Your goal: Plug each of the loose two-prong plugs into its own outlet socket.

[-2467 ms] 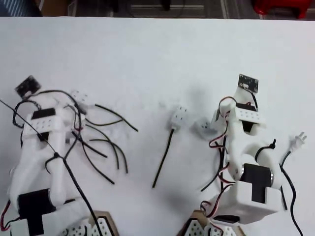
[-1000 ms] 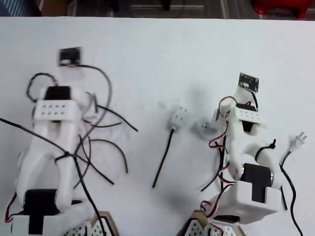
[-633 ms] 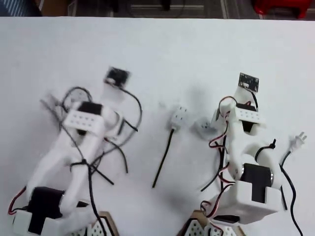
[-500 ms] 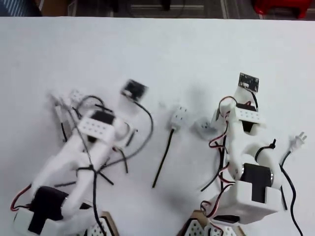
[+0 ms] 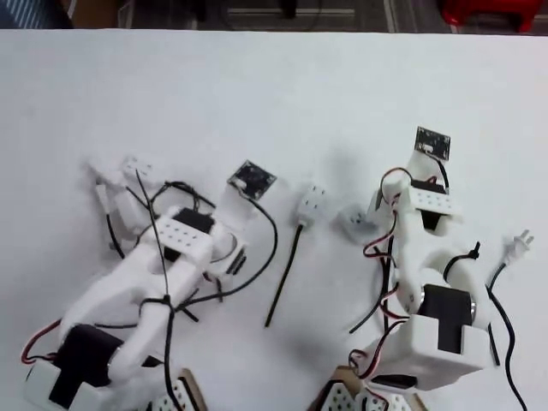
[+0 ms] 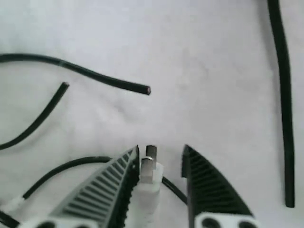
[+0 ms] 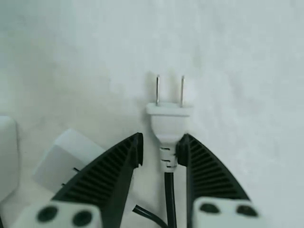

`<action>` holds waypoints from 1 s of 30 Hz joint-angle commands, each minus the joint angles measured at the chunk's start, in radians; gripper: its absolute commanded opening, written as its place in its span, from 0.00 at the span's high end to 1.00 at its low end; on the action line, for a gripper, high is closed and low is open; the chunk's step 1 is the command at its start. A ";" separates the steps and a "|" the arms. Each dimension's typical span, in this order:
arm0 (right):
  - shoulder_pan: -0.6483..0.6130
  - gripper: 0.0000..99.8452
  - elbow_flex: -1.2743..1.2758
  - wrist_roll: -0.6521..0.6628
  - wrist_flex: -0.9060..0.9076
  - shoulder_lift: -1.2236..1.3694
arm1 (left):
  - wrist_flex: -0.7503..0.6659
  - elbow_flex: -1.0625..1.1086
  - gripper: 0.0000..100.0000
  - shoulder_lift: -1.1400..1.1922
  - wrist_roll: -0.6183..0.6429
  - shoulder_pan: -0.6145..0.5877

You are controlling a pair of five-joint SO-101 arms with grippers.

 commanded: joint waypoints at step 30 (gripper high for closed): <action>-0.031 0.87 -0.018 0.052 -0.013 -0.005 | 0.057 0.150 0.72 -0.286 -0.180 -0.182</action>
